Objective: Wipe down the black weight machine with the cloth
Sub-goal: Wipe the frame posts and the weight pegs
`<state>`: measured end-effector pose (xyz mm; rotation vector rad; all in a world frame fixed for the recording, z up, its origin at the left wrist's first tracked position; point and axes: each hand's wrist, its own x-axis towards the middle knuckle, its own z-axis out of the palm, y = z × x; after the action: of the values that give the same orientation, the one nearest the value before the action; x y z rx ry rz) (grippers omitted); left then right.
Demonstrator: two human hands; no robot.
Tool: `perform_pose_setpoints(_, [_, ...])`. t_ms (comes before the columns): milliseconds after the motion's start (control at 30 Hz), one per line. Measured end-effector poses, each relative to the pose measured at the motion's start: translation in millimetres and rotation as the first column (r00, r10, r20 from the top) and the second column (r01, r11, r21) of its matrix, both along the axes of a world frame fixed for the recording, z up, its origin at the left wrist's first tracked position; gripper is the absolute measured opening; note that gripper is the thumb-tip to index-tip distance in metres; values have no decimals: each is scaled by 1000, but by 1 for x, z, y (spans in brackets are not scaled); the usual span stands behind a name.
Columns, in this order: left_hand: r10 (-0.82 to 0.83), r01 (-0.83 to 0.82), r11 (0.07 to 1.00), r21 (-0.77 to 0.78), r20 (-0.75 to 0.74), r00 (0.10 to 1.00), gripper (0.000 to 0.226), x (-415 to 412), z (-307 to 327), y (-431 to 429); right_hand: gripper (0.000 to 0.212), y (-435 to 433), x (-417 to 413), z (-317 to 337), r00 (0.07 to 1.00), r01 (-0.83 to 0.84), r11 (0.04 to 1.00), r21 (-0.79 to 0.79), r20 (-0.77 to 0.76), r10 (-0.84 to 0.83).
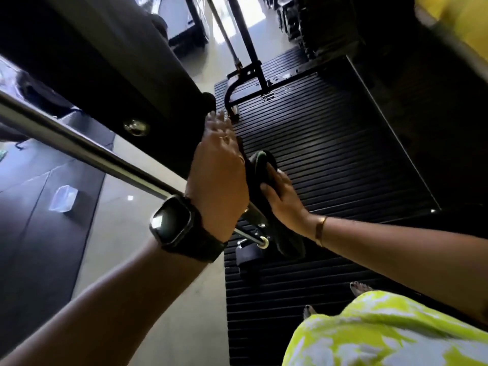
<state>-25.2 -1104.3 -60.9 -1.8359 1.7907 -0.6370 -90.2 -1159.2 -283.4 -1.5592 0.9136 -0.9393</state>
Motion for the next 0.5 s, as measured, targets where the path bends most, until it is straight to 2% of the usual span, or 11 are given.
perform_pose_setpoints(33, [-36, 42, 998, -45, 116, 993, 55, -5, 1, -1, 76, -2, -3, 14, 1000, -3, 1000, -1, 7, 3])
perform_pose_setpoints(67, [-45, 60, 997, -45, 293, 955, 60, -10, 4, -3, 72, -6, -2, 17, 1000, -9, 1000, 19, 12, 8])
perform_pose_setpoints(100, [-79, 78, 997, 22, 441, 894, 63, -12, 0, -2, 66, -5, -4, 28, 999, -4, 999, 36, 34, 3])
perform_pose_setpoints(133, [-90, 53, 995, 89, 483, 871, 65, -16, -3, 0, 65, -3, -3, 36, 998, -6, 1000, 31, 55, 5])
perform_pose_setpoints(267, [-22, -47, 993, 109, 554, 832, 67, -27, -5, -3, 62, 27, -16, 36, 988, -73, 995, -75, 133, 82])
perform_pose_setpoints(333, [-6, -83, 988, 132, 566, 824, 65, -30, -7, -2, 64, 38, -24, 14, 989, -108, 983, -146, 87, 121])
perform_pose_setpoints(500, [107, -200, 975, 101, 574, 812, 67, -36, -22, -7, 68, 36, -34, -18, 986, -165, 983, -84, -15, 164])
